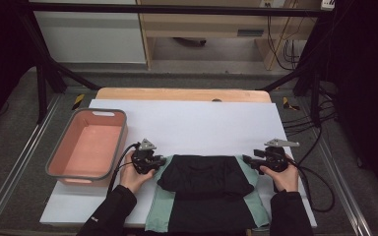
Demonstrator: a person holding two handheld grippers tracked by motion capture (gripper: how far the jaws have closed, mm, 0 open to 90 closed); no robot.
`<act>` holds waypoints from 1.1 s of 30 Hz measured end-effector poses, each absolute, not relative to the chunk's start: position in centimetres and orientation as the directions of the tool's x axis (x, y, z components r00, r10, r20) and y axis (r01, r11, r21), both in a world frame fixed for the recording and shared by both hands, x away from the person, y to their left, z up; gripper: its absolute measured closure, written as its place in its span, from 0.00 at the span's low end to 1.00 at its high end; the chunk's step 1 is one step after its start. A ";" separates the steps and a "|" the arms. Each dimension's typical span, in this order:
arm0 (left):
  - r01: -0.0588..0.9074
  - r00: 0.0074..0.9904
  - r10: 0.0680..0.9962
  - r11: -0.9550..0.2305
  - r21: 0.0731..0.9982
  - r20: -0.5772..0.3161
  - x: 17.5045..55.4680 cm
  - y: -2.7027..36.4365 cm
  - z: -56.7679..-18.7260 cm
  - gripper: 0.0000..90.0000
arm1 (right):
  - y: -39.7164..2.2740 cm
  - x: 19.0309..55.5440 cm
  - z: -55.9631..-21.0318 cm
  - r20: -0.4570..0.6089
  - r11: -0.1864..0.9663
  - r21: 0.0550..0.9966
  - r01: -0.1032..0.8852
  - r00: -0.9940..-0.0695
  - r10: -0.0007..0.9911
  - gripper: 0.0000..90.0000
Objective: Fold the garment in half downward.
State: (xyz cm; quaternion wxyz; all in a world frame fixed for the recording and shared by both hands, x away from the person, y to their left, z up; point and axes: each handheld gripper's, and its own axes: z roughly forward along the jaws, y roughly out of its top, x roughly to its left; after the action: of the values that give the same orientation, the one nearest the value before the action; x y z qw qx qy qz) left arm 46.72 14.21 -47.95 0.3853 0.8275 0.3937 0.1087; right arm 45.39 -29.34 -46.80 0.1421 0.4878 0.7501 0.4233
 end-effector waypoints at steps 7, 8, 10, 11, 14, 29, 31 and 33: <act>0.567 0.668 0.734 -0.394 0.723 -0.124 46.7 14.2 -48.0 0.83 | -29.2 45.5 -47.9 0.212 0.186 0.753 0.631 -0.500 0.840 0.53; 0.567 0.668 0.734 -0.394 0.723 -0.124 46.7 14.2 -48.0 0.83 | -29.2 45.5 -48.0 0.214 0.185 0.752 0.633 -0.500 0.839 0.54; 0.567 0.669 0.733 -0.395 0.723 -0.124 46.7 14.2 -47.9 0.83 | -29.2 45.5 -48.2 0.217 0.189 0.749 0.635 -0.504 0.836 0.55; 0.567 0.669 0.733 -0.395 0.723 -0.124 46.7 14.2 -48.0 0.83 | -29.2 45.5 -48.3 0.218 0.192 0.744 0.640 -0.504 0.836 0.56; 0.567 0.669 0.733 -0.395 0.723 -0.123 46.7 14.2 -47.9 0.83 | -29.0 45.6 -48.4 0.208 0.207 0.741 0.638 -0.511 0.834 0.60; 0.571 0.662 0.739 -0.389 0.723 -0.125 46.7 14.2 -47.9 0.84 | -28.4 45.3 -48.3 0.200 0.236 0.723 0.649 -0.524 0.828 0.88; 0.573 0.661 0.739 -0.385 0.724 -0.131 46.7 14.2 -47.9 0.85 | -28.3 45.3 -48.2 0.189 0.244 0.722 0.647 -0.524 0.830 0.91; 0.576 0.659 0.740 -0.380 0.724 -0.136 46.7 14.2 -47.9 0.86 | -28.2 45.2 -48.1 0.185 0.248 0.723 0.645 -0.527 0.830 0.92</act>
State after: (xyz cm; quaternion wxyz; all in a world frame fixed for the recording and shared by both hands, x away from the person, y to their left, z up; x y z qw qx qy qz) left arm 46.67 14.17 -47.90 0.3880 0.8239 0.3993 0.1056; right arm 45.22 -28.19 -48.13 0.1181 0.4719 0.7811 0.3914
